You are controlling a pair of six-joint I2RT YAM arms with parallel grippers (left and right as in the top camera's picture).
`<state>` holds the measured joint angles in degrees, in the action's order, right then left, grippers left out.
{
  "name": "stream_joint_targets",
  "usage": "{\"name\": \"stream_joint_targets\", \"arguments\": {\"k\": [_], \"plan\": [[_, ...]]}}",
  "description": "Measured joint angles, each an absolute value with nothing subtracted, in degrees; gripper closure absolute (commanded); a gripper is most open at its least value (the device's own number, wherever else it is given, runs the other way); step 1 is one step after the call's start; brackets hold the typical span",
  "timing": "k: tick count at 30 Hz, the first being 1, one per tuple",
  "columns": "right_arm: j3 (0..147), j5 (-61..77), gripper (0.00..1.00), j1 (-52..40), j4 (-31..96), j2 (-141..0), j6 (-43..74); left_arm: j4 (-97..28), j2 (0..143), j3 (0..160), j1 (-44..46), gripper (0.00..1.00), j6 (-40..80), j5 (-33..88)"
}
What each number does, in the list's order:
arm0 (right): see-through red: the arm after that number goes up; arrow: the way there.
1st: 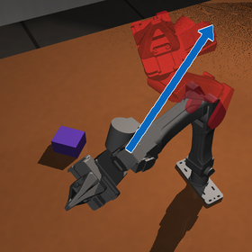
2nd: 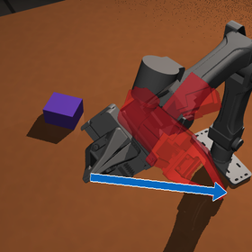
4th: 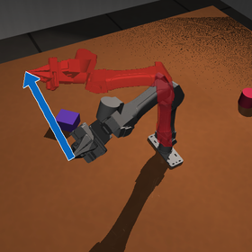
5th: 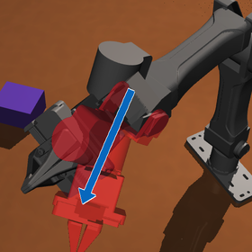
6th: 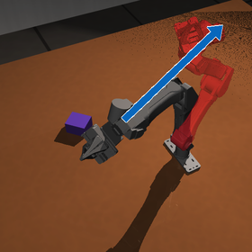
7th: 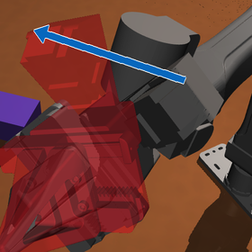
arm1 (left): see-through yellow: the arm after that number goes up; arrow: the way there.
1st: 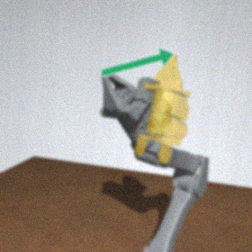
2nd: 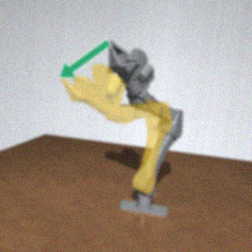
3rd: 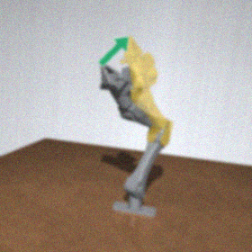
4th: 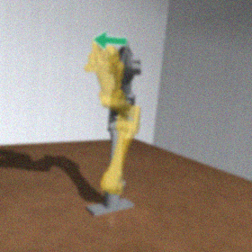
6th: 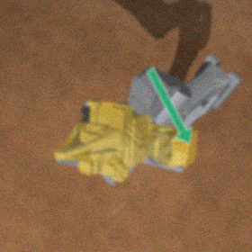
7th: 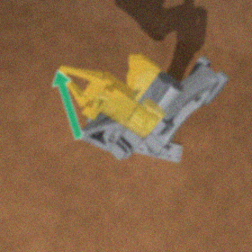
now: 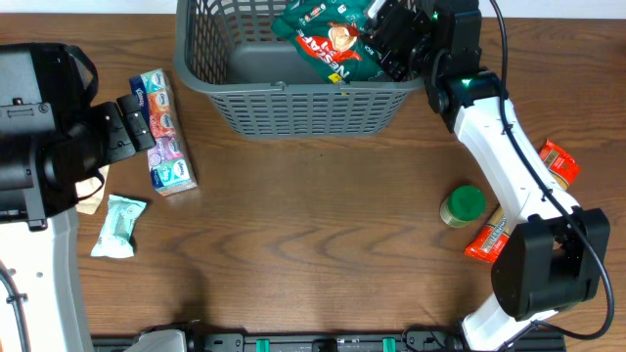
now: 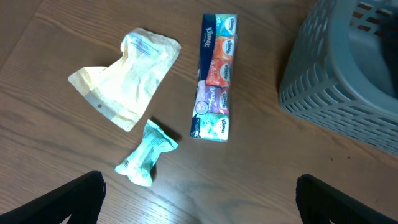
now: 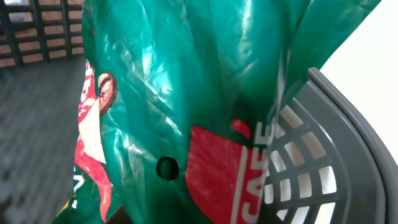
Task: Pack container
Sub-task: 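Lift the Nescafé bag and drop it into the basket, then move the right gripper down and grasp the green-lidded jar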
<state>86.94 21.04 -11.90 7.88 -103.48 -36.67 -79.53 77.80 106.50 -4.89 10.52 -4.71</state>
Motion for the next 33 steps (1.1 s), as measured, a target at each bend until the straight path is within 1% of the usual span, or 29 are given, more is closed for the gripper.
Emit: {"name": "stream_joint_targets", "arguments": {"k": [1,2,11,16,21,24,27,29,33], "plan": [[86.9,21.1,0.18,-11.9,7.9,-103.5,-36.3,-79.5,77.8,106.5,-4.9,0.01,10.5,-4.7],[86.9,21.3,0.01,-11.9,7.4,-103.5,-35.9,-79.5,77.8,106.5,-4.9,0.01,10.5,-4.7],[88.1,25.0,0.01,-11.9,5.7,-103.2,-31.3,-79.5,77.8,106.5,-4.9,0.01,10.5,-4.7],[88.1,27.3,0.01,-11.8,8.0,-101.8,-27.2,-79.5,77.8,106.5,-4.9,0.01,10.5,-4.7],[88.1,30.1,0.01,-10.2,9.2,-95.8,-24.6,-79.5,77.8,106.5,-4.9,0.01,10.5,-4.7],[88.1,29.2,0.01,-7.2,9.8,-89.7,-19.0,-79.5,77.8,106.5,-4.9,0.01,10.5,-4.7],[88.5,26.6,0.01,-1.5,15.3,-82.8,-10.4,-79.6,77.8,106.5,-4.9,0.01,10.5,-4.7],[89.3,25.5,0.01,3.4,23.7,-79.1,-3.4,-79.5,77.8,106.5,-4.9,0.01,10.5,-4.7],[89.6,23.5,0.01,12.6,45.2,-74.8,7.8,-79.5,77.8,106.5,-4.9,0.01,10.5,-4.7]]}}
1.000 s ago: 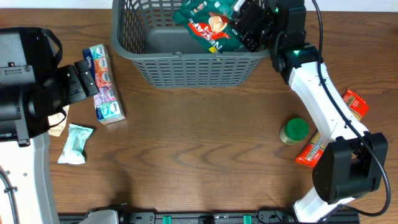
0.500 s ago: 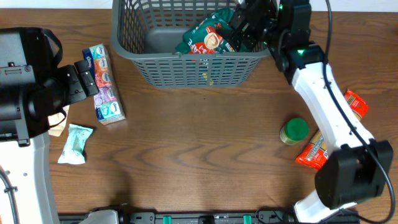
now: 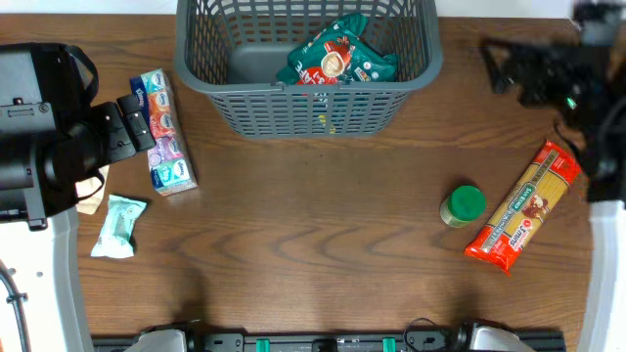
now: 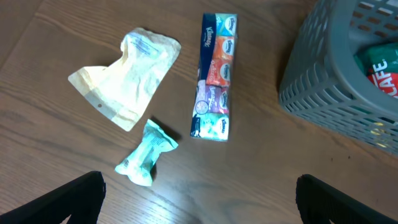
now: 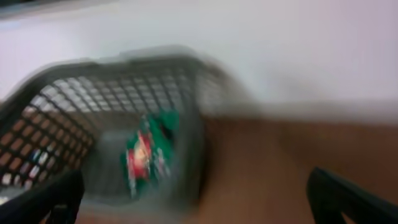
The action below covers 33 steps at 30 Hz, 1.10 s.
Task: Pack container
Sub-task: 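Move the right gripper down and grasp the green-lidded jar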
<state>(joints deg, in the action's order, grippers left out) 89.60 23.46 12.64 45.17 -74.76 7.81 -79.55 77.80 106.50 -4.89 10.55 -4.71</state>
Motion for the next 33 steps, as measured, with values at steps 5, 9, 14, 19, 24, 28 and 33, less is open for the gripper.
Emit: {"name": "stream_joint_targets", "arguments": {"k": [5,9,14,19,24,28,33], "plan": [[89.2,18.0,0.01,16.5,65.7,-75.0,15.1,-79.5,77.8,106.5,-4.9,0.01,10.5,-4.7],[89.1,12.5,0.01,16.3,73.3,-76.1,18.6,-79.5,77.8,106.5,-4.9,0.01,10.5,-4.7],[87.2,6.8,0.01,16.2,76.1,-77.3,22.5,-79.5,77.8,106.5,-4.9,0.01,10.5,-4.7],[79.0,2.6,0.01,16.2,72.2,-78.0,25.8,-79.5,77.8,106.5,-4.9,0.01,10.5,-4.7],[68.1,2.4,0.01,15.9,65.0,-78.7,26.9,-79.5,77.8,106.5,-4.9,0.01,10.5,-4.7],[62.7,2.8,0.01,15.0,60.7,-79.0,27.5,-79.5,77.8,106.5,-4.9,0.01,10.5,-4.7],[59.2,3.0,0.01,12.8,55.3,-79.0,28.5,-79.5,77.8,106.5,-4.9,0.01,10.5,-4.7]]}}
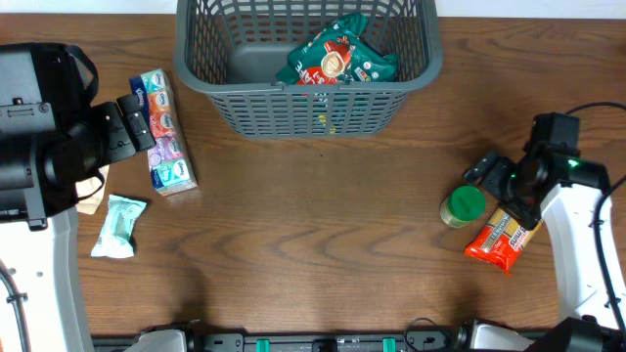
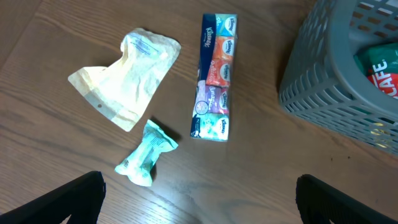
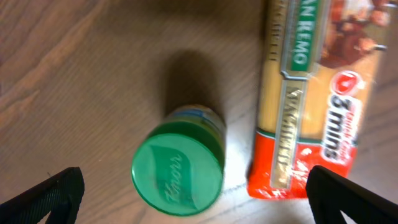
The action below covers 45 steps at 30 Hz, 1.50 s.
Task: Pack container
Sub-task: 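Move the right gripper down and grasp the green-lidded jar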
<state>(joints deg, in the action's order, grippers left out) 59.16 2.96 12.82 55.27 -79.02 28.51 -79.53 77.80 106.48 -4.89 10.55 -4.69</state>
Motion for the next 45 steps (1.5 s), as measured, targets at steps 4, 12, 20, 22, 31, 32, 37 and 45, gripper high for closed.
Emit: {"name": "stream_joint_targets", "arguments": {"k": [4,12,20,22,31,32,37,45], "plan": [[57.8,3.0,0.01,10.9,52.2,-79.5,29.7,-79.6,77.8,106.5,-4.9,0.01,10.5,-4.7],[57.1,1.5,0.01,7.8,49.0,-85.0,31.1,-79.7,77.8,106.5,-4.9,0.01,10.5,-4.7],[56.9,1.0,0.01,6.5,47.2,-91.4,31.7,-79.7,77.8,106.5,-4.9,0.01,10.5,-4.7],[56.9,1.0,0.01,6.4,47.0,-92.3,31.7,-79.7,77.8,106.5,-4.9,0.01,10.5,-4.7],[56.8,0.4,0.01,6.4,47.0,-94.7,31.7,-79.7,77.8,106.5,-4.9,0.01,10.5,-4.7],[56.8,0.4,0.01,6.4,46.9,-95.0,31.7,-79.7,77.8,106.5,-4.9,0.01,10.5,-4.7],[55.0,0.2,0.01,6.4,45.2,-96.4,31.7,-79.7,77.8,106.5,-4.9,0.01,10.5,-4.7],[52.7,0.0,0.11,6.4,44.2,-96.6,31.7,-79.7,77.8,106.5,-4.9,0.02,10.5,-4.7]]}}
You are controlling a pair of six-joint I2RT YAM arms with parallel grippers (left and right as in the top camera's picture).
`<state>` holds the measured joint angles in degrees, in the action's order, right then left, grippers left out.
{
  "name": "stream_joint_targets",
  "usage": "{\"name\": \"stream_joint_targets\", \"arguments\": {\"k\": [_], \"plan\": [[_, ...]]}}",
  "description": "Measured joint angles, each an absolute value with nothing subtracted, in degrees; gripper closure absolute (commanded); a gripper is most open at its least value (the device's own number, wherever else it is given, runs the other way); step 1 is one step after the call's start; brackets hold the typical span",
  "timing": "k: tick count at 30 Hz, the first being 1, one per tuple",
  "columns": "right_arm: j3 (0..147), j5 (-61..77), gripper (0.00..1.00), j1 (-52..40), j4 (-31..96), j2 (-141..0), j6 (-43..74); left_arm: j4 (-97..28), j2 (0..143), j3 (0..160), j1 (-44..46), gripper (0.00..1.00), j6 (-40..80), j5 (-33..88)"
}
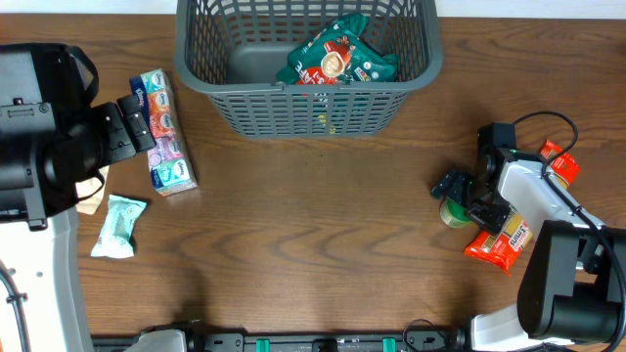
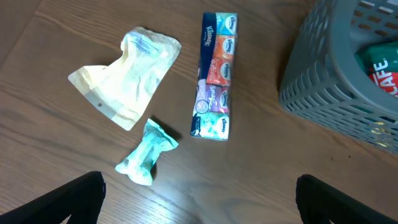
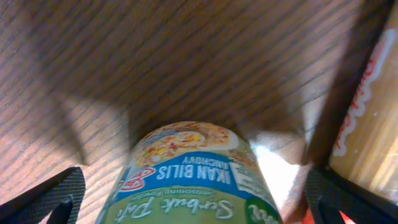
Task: Pack container
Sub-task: 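Move the right gripper down and grasp the green-lidded jar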
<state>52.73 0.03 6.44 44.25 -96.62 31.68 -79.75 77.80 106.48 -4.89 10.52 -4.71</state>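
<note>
The grey basket (image 1: 303, 90) stands at the back with a green coffee bag (image 1: 337, 54) inside. My right gripper (image 1: 460, 199) is open and low at the green-lidded seasoning jar (image 1: 452, 213). In the right wrist view the jar (image 3: 193, 168) fills the space between the wide-apart fingers of the gripper (image 3: 196, 196), which do not touch it. A red pasta pack (image 1: 499, 240) lies just right of the jar. My left gripper (image 2: 199, 205) is open and holds nothing, above the tissue pack (image 2: 214, 78).
A small teal packet (image 2: 146, 154) and a beige pouch (image 2: 124, 78) lie left of the tissue pack (image 1: 161, 132). The pasta pack (image 3: 367, 124) lies close against the right finger's side. The basket's wall (image 2: 336, 93) is at the right of the left wrist view.
My right gripper was above the jar and pasta pack, looking down on the green lid. Now it is lower, with its open fingers on either side of the jar. The left arm is unchanged.
My right gripper first held the green coffee bag over the basket. Then the bag lay in the basket and the gripper was off to the right. After that it was open above the jar, and now it is around the jar. The left arm stayed still.
</note>
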Motion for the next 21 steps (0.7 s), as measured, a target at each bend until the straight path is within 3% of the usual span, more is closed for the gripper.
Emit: {"name": "stream_joint_targets", "arguments": {"k": [3,8,11,13,21], "plan": [[52.7,-0.1,0.4,6.4,44.1,-96.6,32.2,-79.7,77.8,106.5,-4.9,0.01,10.5,-4.7],[52.8,0.0,0.7,6.3,43.5,-96.6,32.5,-79.7,77.8,106.5,-4.9,0.01,10.5,-4.7],[52.8,0.0,0.92,6.3,43.3,-96.6,32.5,-79.7,77.8,106.5,-4.9,0.01,10.5,-4.7],[52.7,0.0,0.99,6.3,42.5,-96.6,32.5,-79.7,77.8,106.5,-4.9,0.01,10.5,-4.7],[56.8,0.6,0.99,6.3,41.2,-97.2,30.3,-79.7,77.8,106.5,-4.9,0.02,10.5,-4.7]]}}
